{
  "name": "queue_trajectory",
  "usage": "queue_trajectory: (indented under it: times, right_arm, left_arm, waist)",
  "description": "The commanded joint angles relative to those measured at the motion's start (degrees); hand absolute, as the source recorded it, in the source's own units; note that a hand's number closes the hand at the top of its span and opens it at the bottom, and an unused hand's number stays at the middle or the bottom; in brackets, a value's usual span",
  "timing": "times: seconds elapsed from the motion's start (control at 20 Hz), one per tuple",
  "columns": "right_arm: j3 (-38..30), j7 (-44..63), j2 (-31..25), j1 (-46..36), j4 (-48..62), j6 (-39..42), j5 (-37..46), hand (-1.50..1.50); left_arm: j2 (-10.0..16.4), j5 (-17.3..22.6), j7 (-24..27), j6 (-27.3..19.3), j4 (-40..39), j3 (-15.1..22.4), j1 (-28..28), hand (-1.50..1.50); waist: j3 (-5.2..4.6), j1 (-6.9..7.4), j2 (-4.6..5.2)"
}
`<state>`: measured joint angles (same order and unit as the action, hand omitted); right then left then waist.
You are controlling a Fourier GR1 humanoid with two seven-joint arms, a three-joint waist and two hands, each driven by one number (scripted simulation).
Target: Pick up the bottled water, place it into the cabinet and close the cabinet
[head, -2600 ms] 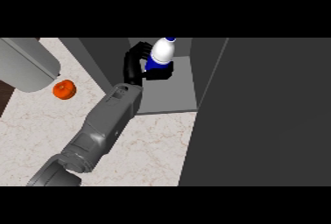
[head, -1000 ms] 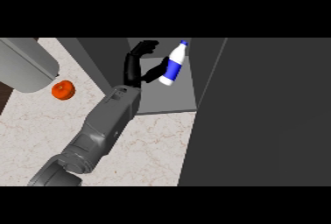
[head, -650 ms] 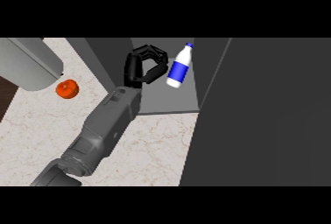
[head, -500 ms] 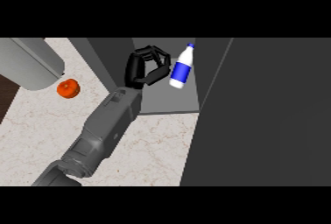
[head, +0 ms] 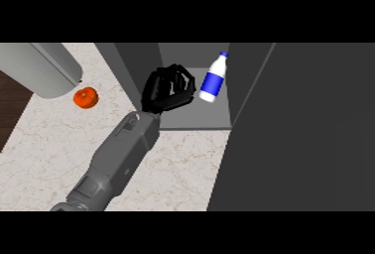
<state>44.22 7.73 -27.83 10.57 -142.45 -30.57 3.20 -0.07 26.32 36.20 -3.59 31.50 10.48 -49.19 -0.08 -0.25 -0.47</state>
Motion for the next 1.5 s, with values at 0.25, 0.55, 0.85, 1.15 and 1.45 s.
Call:
queue_trajectory:
  times: [0.25, 0.55, 0.85, 1.15, 1.45]
  right_arm:
    - [0.7, 3.2, -4.0, 1.4, -7.1, -0.5, 3.7, -1.5]
    - [2.6, 2.0, -4.9, -0.3, -3.1, 1.7, 2.8, 1.5]
    - [6.0, 9.5, -7.0, -6.6, -8.3, 8.4, -1.6, 1.5]
    - [10.4, 13.8, -1.6, -10.8, -7.8, 8.3, -0.2, 1.5]
    - [11.2, 18.6, 7.3, -19.3, -0.7, 6.4, 2.3, 1.5]
  left_arm:
    - [2.7, 3.6, -5.7, 1.4, 22.2, 3.0, 18.1, 1.5]
    - [5.9, 3.5, -10.3, 0.5, 42.0, 8.0, 32.9, 1.5]
    - [10.2, 4.3, -11.9, 0.4, 57.0, 10.1, 46.8, 1.5]
    - [17.4, 5.6, -11.2, 3.1, 70.0, 9.1, 60.1, 1.5]
    - [22.6, 9.1, -11.7, 5.4, 78.2, 4.7, 68.9, 1.5]
  waist:
    - [0.01, 2.48, -0.89]
    - [0.08, 2.8, -0.73]
    - [-0.01, 3.2, -0.46]
    - [-0.1, 2.45, -0.38]
    - [-0.14, 2.24, -0.12]
